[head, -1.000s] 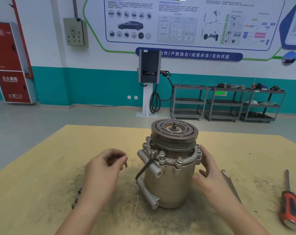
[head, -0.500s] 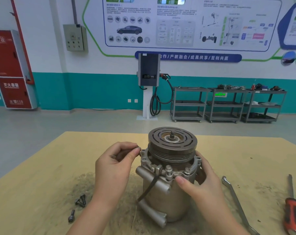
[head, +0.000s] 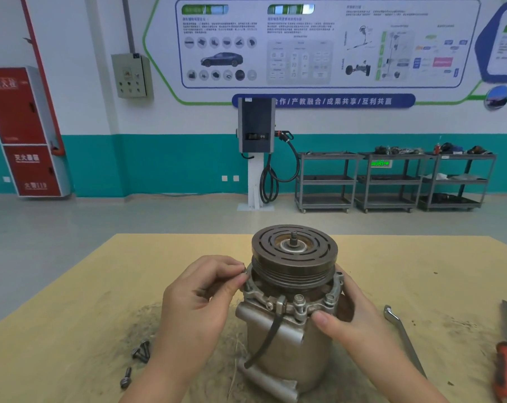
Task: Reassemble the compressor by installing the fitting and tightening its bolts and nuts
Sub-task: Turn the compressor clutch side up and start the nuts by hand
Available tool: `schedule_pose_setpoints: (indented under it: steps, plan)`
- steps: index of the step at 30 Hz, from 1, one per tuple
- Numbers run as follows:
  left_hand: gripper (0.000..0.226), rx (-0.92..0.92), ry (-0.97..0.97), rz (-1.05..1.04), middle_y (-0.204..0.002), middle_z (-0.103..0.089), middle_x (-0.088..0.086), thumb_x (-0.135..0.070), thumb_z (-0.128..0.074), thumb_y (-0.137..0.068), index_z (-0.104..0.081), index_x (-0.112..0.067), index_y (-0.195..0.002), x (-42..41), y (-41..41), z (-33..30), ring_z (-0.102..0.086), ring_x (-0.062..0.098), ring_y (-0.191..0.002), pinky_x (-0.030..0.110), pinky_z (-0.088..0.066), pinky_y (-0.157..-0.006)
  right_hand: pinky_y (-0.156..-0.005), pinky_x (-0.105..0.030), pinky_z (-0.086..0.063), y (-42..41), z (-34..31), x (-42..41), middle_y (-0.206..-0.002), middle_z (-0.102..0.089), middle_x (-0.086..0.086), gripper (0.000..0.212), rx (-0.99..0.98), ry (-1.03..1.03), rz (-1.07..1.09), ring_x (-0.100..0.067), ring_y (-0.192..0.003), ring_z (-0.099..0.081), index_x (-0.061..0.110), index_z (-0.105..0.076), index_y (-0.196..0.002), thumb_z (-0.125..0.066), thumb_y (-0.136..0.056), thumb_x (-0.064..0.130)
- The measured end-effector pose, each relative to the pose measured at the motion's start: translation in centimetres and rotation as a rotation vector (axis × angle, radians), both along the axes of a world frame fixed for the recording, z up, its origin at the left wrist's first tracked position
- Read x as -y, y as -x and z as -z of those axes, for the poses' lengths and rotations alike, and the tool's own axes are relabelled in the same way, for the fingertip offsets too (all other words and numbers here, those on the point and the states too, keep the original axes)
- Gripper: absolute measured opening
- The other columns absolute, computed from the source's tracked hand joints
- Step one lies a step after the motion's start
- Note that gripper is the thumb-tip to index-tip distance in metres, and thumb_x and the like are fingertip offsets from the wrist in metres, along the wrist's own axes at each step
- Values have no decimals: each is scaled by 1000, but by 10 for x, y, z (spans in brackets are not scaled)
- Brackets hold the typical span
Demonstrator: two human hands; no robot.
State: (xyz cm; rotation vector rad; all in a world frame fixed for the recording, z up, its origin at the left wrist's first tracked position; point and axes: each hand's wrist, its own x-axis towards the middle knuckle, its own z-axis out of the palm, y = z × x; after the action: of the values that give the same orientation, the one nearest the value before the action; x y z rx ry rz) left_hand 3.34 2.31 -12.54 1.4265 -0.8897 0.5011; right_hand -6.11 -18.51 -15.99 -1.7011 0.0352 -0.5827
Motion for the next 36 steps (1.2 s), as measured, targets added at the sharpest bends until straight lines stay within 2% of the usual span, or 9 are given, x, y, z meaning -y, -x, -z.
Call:
schedule_pose_setpoints:
  steps: [9,13,15,17,20,24,27,29,36]
  plan:
    - [11,259,-300,-218,-95,-67,-28,-40,-59,-87,-68,-40,-82,-10,4,-5,-57,9,-104,28,-45,-86,-89,-17,-50,-1,1,-1,-125,-63,23,107,10,-9,-11,0,-117,-58,41,-43,-136,-86,-40,63]
    - [15,-30,-208,-141,-95,-69,-24,-41,-57,-91,-71,-39,-96,-20,4,-8,-62,2,-95,9,-45,-75,-95,-25,-47,-2,4,0,-126,-62,21,111,7,-5,4,-1,-118,-58,39,-44,-137,-84,-38,69]
    - [7,-272,-225,-327,-93,-69,-14,-29,-60,-95,-66,-31,-93,-33,-6,-3,-63,5,-81,10,-45,-62,-94,-25,-47,-2,4,0,-126,-62,21,114,5,9,9,-1,-118,-57,37,-43,-138,-83,-37,72]
    - [9,-527,-559,-613,-102,-63,4,-24,-60,-95,-55,-19,-102,-56,-23,0,-62,21,-91,27,-48,-69,-94,-23,-48,-2,5,-1,-128,-62,19,115,11,18,14,-2,-119,-57,34,-43,-140,-83,-38,71]
    - [57,-912,-1223,-708,-123,-51,17,-49,-59,-92,-39,-6,-124,-81,-28,5,-54,29,-112,28,-43,-71,-84,-12,-49,-2,5,-1,-125,-63,21,108,23,17,18,1,-116,-58,36,-46,-136,-84,-40,68]
    - [61,-851,-1541,-569,-101,-54,-1,-54,-57,-92,-37,-8,-127,-84,-32,7,-54,15,-91,18,-35,-51,-78,-7,-48,-1,5,-1,-122,-62,28,97,30,27,26,7,-112,-58,48,-47,-129,-81,-41,71]
    - [28,-779,-1544,-527,-83,-50,-5,-41,-59,-94,-49,-15,-90,-81,-36,9,-51,7,-67,13,-34,-37,-76,-3,-46,-2,6,-1,-119,-62,31,88,41,34,31,9,-109,-58,47,-47,-128,-79,-47,62]
    - [34,-771,-1484,-549,-74,-48,-5,-34,-62,-93,-41,-17,-74,-77,-38,13,-45,5,-57,11,-33,-34,-76,-3,-46,-2,6,0,-119,-62,31,88,45,36,26,10,-109,-58,44,-46,-131,-78,-50,58]
    - [28,-680,-1410,-669,-95,-61,3,-31,-66,-91,-51,-10,-103,-66,-49,27,-59,18,-87,18,-35,-52,-73,0,-43,-1,3,-2,-114,-62,35,84,50,32,22,14,-104,-58,42,-45,-131,-74,-52,54]
